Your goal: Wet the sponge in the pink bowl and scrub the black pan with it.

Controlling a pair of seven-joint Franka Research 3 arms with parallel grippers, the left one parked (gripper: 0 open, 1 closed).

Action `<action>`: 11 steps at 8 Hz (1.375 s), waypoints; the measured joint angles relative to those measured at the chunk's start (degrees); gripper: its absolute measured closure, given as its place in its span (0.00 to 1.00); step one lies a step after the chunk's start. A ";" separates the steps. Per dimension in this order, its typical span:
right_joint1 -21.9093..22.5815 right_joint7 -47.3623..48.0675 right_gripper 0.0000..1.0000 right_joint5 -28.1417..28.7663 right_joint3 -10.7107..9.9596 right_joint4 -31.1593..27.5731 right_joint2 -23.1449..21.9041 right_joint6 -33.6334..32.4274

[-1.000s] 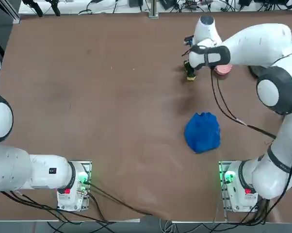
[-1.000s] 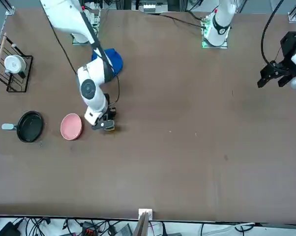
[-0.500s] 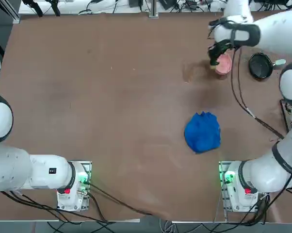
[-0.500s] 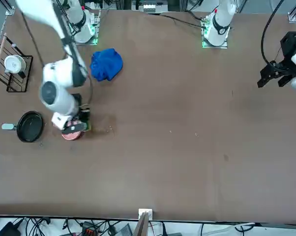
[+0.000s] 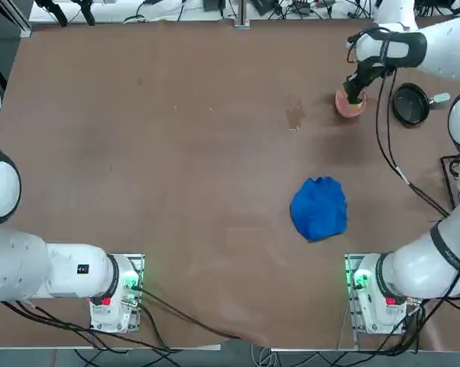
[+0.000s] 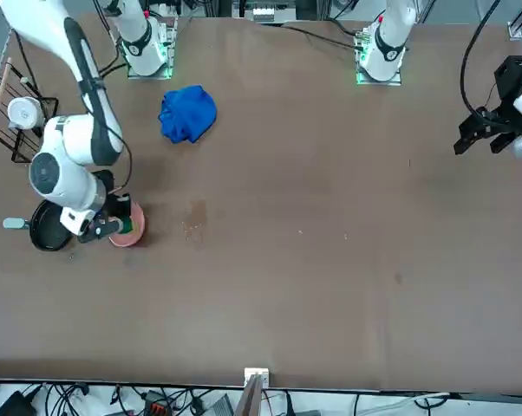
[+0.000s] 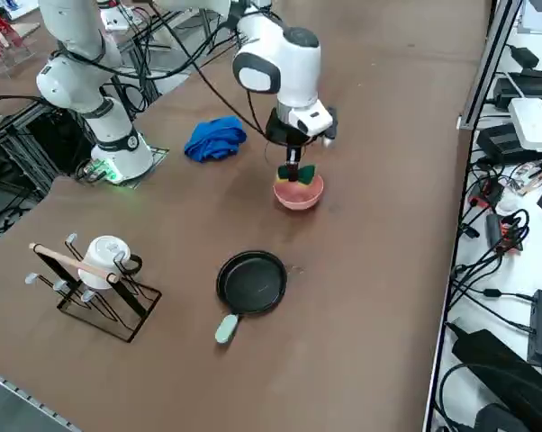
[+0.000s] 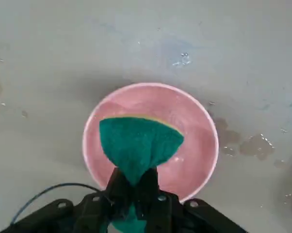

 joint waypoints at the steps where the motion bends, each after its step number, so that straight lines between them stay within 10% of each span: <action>1: -0.21 0.00 0.92 0.00 0.00 0.01 1.12 0.28; 11: -1.52 -0.11 0.92 -0.01 0.20 4.95 6.20 -1.93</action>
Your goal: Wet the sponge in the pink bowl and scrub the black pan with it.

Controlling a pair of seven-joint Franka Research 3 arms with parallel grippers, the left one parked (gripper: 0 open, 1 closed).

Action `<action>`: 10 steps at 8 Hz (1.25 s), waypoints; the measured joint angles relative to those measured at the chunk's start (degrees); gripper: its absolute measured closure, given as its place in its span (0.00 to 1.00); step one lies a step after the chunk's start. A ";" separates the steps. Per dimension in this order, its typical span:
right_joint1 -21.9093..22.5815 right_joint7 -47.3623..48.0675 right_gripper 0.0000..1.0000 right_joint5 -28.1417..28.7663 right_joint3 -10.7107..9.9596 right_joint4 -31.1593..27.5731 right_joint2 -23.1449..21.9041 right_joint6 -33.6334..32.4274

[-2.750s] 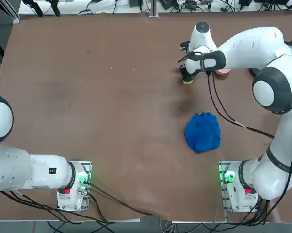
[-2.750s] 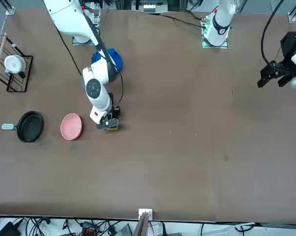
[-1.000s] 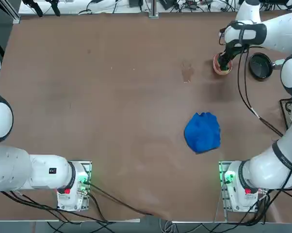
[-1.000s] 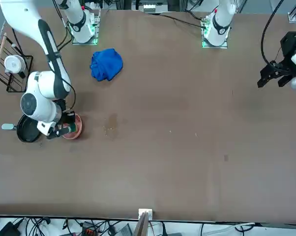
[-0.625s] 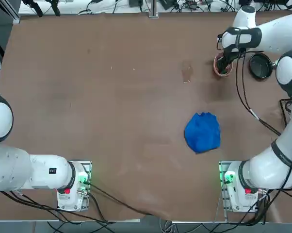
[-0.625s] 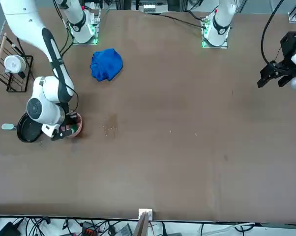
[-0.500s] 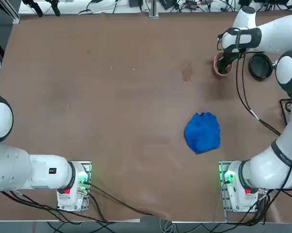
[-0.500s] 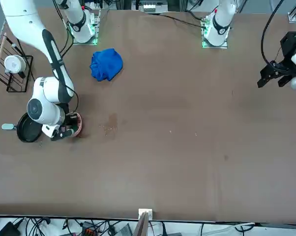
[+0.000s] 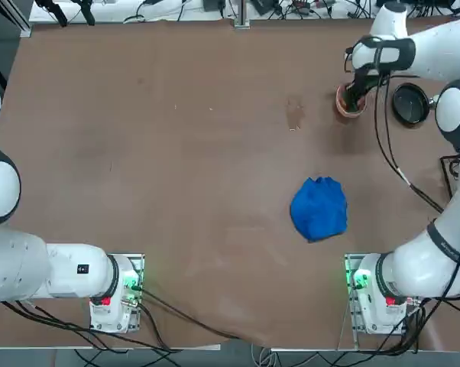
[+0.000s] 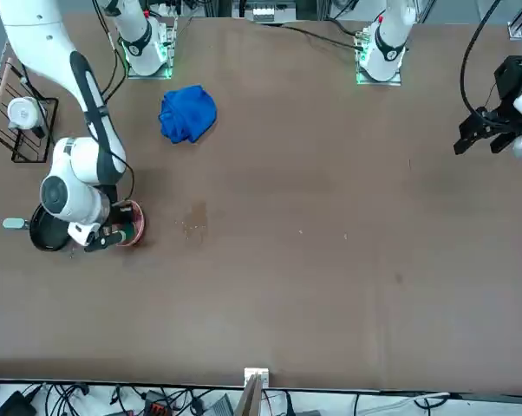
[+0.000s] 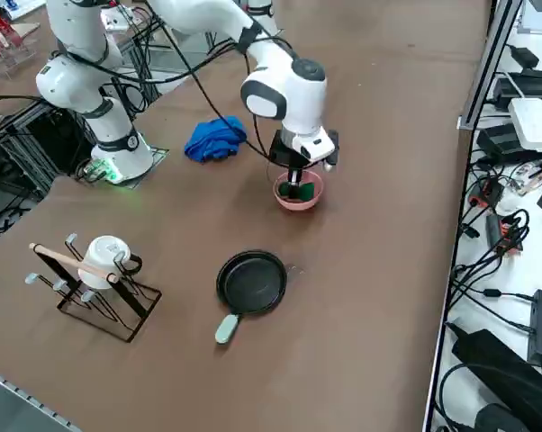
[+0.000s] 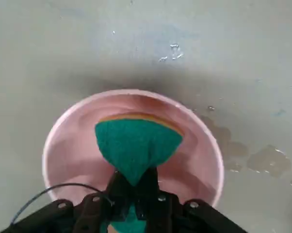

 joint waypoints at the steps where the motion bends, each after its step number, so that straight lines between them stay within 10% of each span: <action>1: -0.12 -0.05 0.92 0.00 0.00 2.35 -0.99 -4.72; 6: -8.92 -13.78 0.92 -0.17 -0.24 5.23 -5.38 -14.24; 10: -18.47 -25.48 0.92 -2.40 -0.23 9.74 -0.55 -13.80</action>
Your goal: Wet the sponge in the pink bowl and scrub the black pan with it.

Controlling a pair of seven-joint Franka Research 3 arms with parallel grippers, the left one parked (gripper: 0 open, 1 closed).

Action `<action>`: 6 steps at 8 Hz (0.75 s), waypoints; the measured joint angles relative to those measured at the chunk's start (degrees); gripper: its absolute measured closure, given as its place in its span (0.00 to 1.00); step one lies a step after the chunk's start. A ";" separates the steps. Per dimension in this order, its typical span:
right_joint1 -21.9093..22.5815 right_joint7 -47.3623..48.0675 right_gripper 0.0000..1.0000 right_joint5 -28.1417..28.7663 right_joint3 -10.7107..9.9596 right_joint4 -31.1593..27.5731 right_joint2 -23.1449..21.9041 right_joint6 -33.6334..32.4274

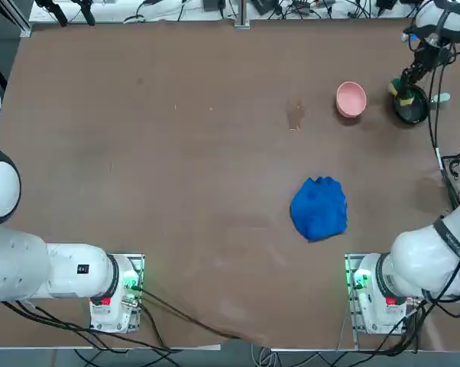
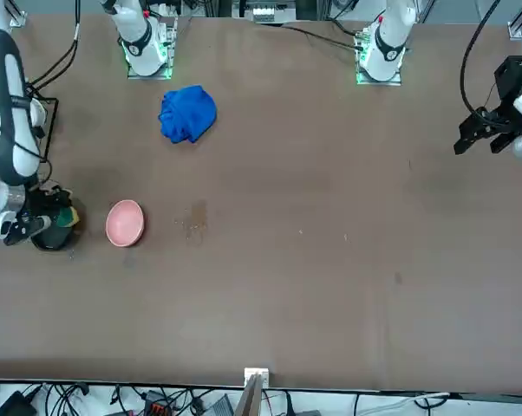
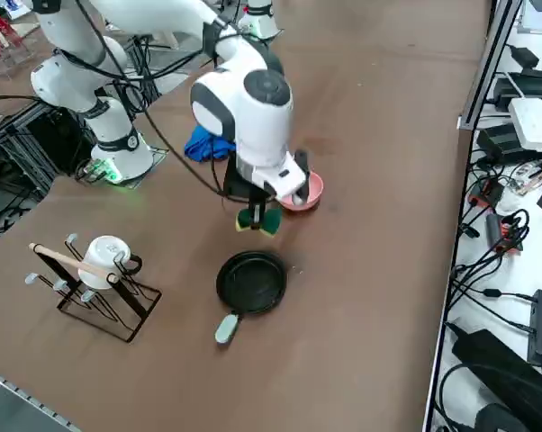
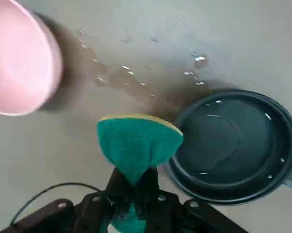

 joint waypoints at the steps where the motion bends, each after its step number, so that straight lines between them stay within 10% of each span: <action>1: -1.34 -1.49 0.92 -0.55 0.00 1.04 2.07 1.30; 6: -6.39 -8.07 0.92 -1.85 0.00 5.39 9.05 6.34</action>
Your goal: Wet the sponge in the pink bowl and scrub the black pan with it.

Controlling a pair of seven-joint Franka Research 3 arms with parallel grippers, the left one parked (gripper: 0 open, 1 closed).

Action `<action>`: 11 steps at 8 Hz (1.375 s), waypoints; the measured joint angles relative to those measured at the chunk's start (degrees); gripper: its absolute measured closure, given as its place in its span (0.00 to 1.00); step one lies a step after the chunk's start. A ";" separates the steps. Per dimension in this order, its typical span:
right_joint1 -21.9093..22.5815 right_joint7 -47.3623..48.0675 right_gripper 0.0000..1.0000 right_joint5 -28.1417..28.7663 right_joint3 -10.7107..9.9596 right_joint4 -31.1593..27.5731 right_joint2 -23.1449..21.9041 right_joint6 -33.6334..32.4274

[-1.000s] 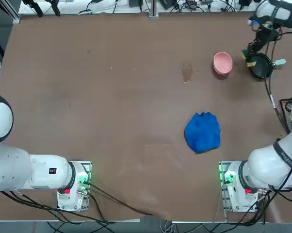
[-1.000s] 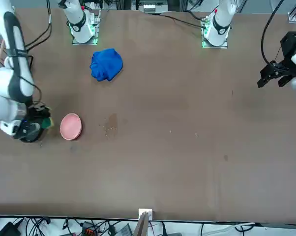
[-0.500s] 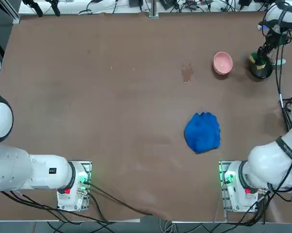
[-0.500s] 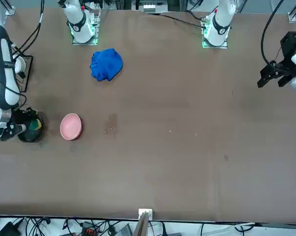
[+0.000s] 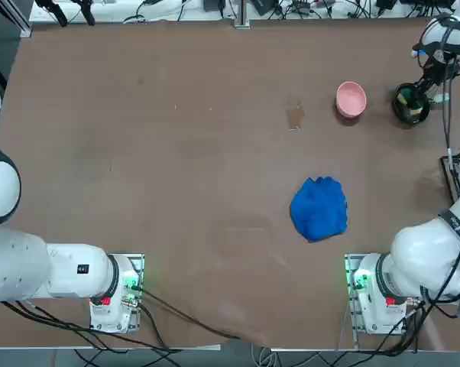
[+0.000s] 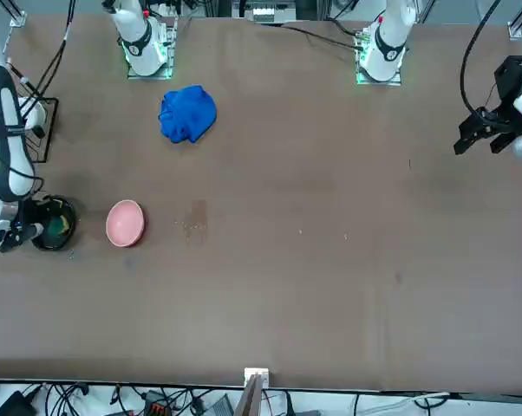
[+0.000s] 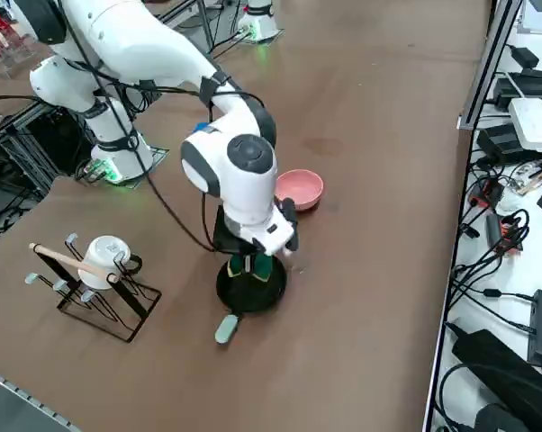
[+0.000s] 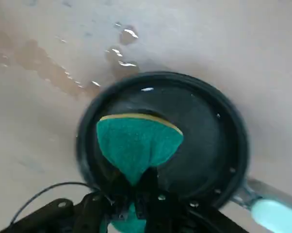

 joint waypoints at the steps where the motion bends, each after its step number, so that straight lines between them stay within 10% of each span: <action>1: -1.23 -1.74 0.92 -0.05 0.00 1.99 1.39 0.07; 11: 2.52 1.12 0.92 -0.15 3.15 10.23 6.33 -3.84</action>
